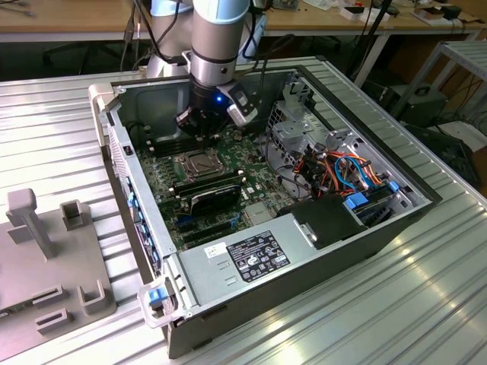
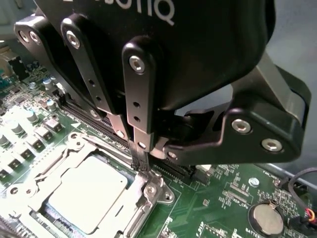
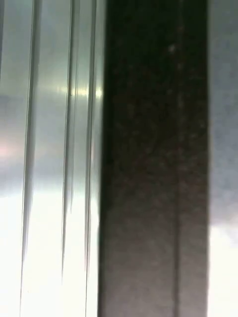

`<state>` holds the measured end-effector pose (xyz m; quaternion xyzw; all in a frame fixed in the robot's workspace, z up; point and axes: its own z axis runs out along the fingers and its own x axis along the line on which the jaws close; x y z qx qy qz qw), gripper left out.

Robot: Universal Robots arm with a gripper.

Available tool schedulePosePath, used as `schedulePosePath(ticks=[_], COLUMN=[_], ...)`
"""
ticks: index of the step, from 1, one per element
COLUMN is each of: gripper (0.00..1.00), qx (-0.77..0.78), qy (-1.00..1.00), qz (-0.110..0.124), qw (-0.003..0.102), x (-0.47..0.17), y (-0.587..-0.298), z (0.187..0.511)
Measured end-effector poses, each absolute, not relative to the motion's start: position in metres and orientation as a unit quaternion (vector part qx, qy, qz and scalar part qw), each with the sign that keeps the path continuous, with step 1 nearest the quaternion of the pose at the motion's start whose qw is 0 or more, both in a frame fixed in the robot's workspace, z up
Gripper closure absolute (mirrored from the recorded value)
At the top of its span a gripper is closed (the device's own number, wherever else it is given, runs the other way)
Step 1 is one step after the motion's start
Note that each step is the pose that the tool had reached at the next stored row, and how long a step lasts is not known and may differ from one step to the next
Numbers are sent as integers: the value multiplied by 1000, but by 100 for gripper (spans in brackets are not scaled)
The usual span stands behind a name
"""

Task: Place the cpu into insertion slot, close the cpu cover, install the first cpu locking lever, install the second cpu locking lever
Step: 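Install the first cpu locking lever, then install the second cpu locking lever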

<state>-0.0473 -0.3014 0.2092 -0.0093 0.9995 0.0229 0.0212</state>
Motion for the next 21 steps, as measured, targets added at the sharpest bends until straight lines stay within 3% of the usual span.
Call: schedulePosePath(ticks=[21], gripper=[89], qx=[-9], qy=[999], qz=[27], qw=[21], x=[-47], y=[-309], z=[213])
